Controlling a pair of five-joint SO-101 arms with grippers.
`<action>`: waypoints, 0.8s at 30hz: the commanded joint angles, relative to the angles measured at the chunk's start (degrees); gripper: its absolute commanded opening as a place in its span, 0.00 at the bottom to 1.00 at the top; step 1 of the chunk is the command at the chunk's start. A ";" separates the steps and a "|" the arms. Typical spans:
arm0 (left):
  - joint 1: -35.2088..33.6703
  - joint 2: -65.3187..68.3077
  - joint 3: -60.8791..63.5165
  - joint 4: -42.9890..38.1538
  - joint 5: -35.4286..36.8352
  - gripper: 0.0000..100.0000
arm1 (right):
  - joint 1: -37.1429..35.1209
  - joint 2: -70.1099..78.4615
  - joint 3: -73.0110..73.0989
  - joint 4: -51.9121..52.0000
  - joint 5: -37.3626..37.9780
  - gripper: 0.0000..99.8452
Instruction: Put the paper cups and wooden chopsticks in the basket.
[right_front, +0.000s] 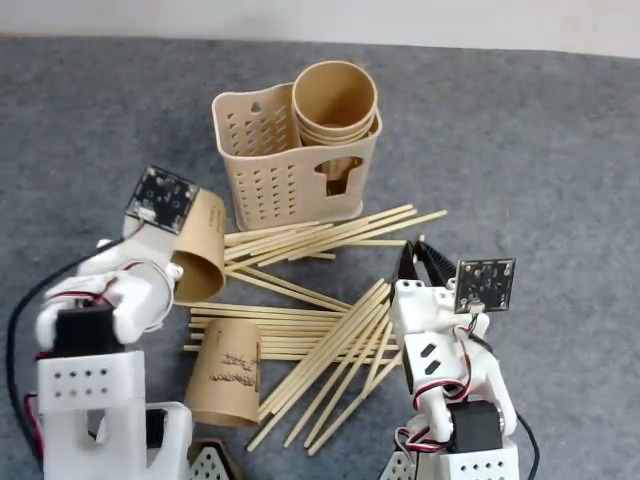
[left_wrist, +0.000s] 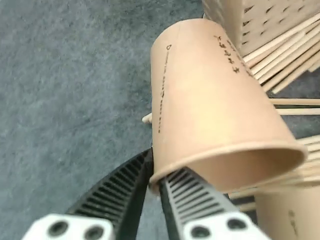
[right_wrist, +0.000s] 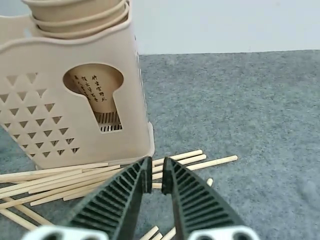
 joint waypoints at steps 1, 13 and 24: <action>-0.48 0.31 -10.68 7.12 1.14 0.01 | 0.40 -0.57 -0.57 -1.45 -0.35 0.05; 8.66 0.31 -26.77 13.80 8.88 0.01 | 0.40 -0.57 -0.57 -1.45 -0.35 0.05; 19.12 6.37 -38.46 10.02 17.58 0.01 | 0.40 -0.57 -0.57 -1.45 -0.35 0.05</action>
